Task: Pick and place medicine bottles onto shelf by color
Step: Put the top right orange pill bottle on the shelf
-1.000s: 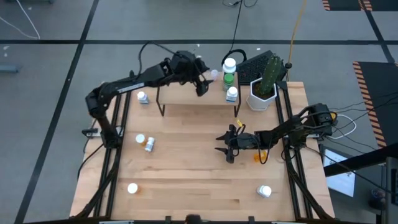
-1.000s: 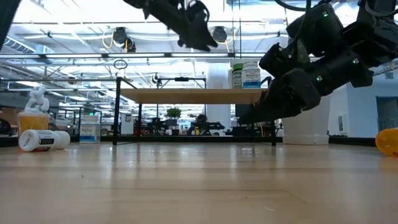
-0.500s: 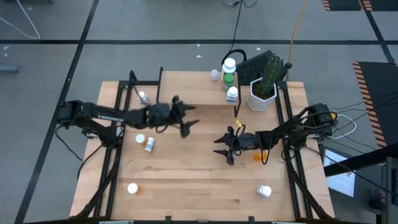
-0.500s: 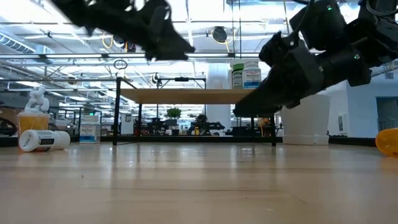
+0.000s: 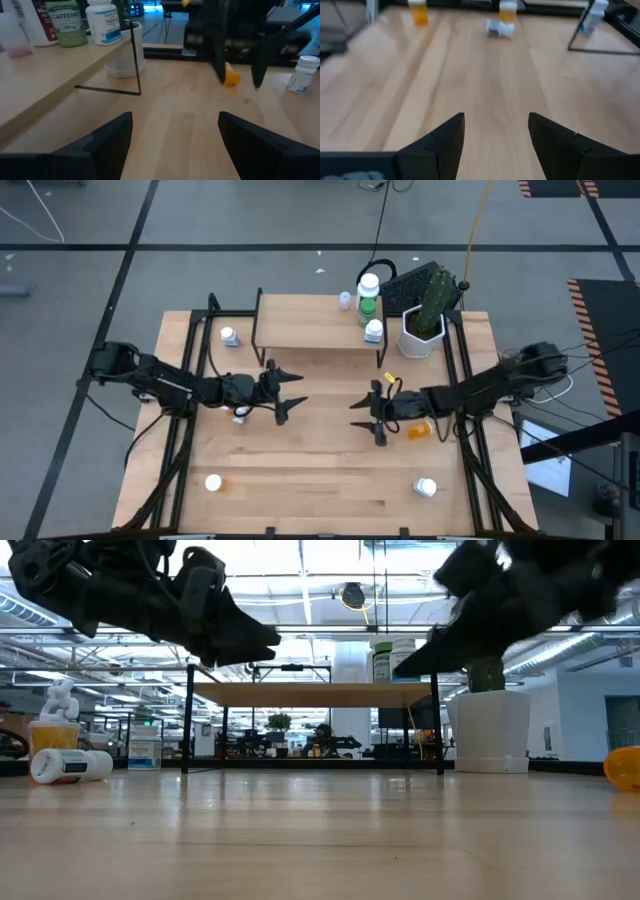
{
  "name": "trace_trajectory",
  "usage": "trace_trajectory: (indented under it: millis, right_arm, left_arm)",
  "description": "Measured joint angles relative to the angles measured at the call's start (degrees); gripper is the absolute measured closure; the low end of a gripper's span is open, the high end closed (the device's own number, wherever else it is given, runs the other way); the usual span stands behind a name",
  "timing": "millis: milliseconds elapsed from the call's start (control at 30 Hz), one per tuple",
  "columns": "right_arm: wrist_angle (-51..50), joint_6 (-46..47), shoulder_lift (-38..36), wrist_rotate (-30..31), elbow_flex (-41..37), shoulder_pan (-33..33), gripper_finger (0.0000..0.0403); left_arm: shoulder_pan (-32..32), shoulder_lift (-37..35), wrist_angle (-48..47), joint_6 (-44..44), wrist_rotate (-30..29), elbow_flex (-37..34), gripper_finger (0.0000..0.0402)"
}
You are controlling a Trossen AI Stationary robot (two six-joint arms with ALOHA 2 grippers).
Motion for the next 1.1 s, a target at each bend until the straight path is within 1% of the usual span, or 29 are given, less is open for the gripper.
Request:
trace_trajectory:
  millis: [67, 133, 167, 233, 333, 433, 533, 600, 633, 700, 900, 1033, 1100]
  right_arm:
    - [-16.7, 1.2, -4.7, 3.4, 4.7, 2.0, 0.0187]
    - [-33.8, 7.0, -7.6, 5.7, 10.1, 3.4, 0.0181]
    - [-40.6, 11.7, -8.5, 6.2, 12.6, 3.8, 0.0178]
    - [-52.7, 24.9, -10.0, 6.2, 17.6, 3.9, 0.0173]
    - [-66.7, 46.3, -11.9, 0.9, 22.4, 3.9, 0.0170]
    - [-74.1, 63.9, -13.6, -5.1, 23.0, 5.0, 0.0170]
    - [-78.4, 80.5, -14.3, -8.8, 21.7, 6.5, 0.0171]
    - [-79.0, 90.4, -14.2, -12.6, 20.2, 7.0, 0.0170]
    - [-78.5, 93.8, -14.2, -14.6, 19.4, 7.2, 0.0169]
    - [-76.7, 98.0, -14.2, -16.9, 17.4, 7.2, 0.0166]
    - [-71.6, 105.7, -14.2, -21.8, 10.4, 7.2, 0.0163]
    - [-66.7, 112.2, -14.2, -24.6, 4.6, 7.2, 0.0163]
    - [-63.4, 114.8, -14.2, -25.0, 1.4, 7.2, 0.0163]
  left_arm:
    - [-0.4, 0.0, 0.1, 0.0, 0.0, 0.0, 0.0103]
    - [-0.7, 0.0, 0.2, -0.1, 0.0, 0.0, 0.0103]
    - [-0.8, 0.0, 0.2, -0.2, 0.1, 0.0, 0.0103]
    - [-0.9, 0.0, 0.4, -0.7, 0.0, 0.0, 0.0103]
    - [-0.9, 0.0, 0.7, -2.0, 0.0, 0.0, 0.0103]
    - [-0.9, 0.0, 1.5, -3.6, 0.0, 0.0, 0.0103]
    - [-1.0, 0.0, 1.3, -5.0, 0.0, 0.0, 0.0103]
    - [-1.5, 0.0, 1.1, -4.9, 0.0, 0.0, 0.0103]
    - [-1.7, 0.0, 1.0, -4.7, 0.0, 0.0, 0.0103]
    - [-2.4, 0.0, 0.5, -4.3, 0.0, 0.0, 0.0103]
    - [-4.3, 0.0, -1.8, -3.6, 0.1, 0.0, 0.0103]
    - [-5.6, 0.0, -1.9, -3.6, 0.1, 0.0, 0.0103]
    - [-6.2, 0.0, -1.9, -3.5, 0.1, 0.0, 0.0103]
